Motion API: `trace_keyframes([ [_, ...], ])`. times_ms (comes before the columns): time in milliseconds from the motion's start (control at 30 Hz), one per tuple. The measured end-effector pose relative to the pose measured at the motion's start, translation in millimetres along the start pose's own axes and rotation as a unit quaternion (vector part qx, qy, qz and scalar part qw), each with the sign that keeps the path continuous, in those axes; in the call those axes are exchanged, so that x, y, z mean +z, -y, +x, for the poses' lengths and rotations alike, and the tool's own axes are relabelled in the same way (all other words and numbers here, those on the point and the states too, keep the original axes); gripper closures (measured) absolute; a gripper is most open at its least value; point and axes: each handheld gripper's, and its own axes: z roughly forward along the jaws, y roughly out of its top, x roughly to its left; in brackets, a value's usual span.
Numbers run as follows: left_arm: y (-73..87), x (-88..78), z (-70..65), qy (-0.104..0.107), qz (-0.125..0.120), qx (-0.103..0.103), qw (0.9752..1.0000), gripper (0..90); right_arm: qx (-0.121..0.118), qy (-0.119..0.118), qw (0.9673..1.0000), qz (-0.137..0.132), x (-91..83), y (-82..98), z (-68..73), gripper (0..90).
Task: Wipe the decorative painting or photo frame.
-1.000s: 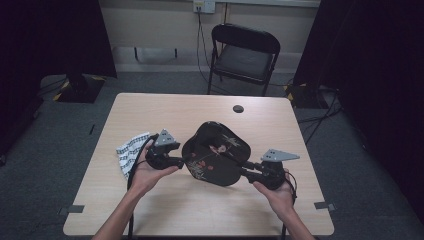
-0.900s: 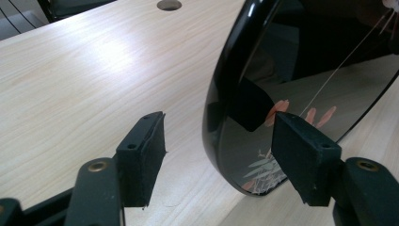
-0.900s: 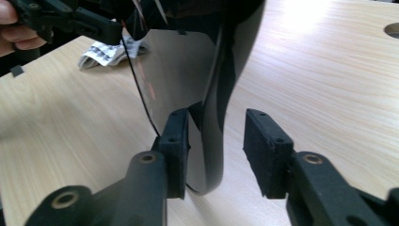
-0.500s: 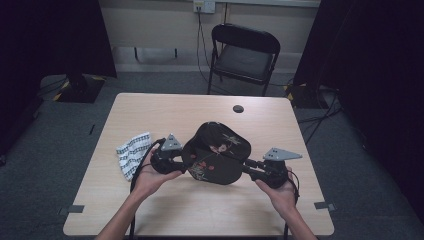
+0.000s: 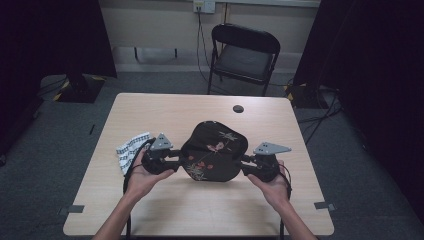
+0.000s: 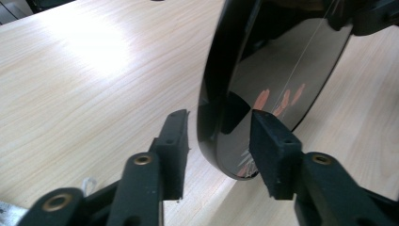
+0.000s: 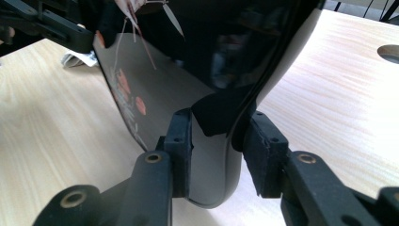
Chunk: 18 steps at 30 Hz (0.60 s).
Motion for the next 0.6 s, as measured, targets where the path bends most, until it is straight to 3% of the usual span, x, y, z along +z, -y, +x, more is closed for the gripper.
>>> trace_keyframes([
  [300,-0.2,-4.0,3.5,0.005,-0.005,-0.003,1.0000,63.9,-0.013,-0.001,0.9999,0.002,11.1,-6.3,-5.0,63.1],
  [433,-0.3,-3.8,6.4,-0.011,-0.003,-0.002,0.9999,63.3,-0.011,-0.001,0.9999,0.003,11.6,-6.8,-3.6,64.0],
  [533,0.4,-3.7,7.4,-0.011,-0.003,-0.010,0.9999,61.2,-0.013,0.002,0.9999,0.004,12.4,-7.5,-1.3,64.1],
  [600,0.2,-3.8,6.4,-0.007,-0.002,-0.005,1.0000,62.1,-0.012,0.000,0.9999,0.003,13.6,-7.8,-1.4,64.1],
])
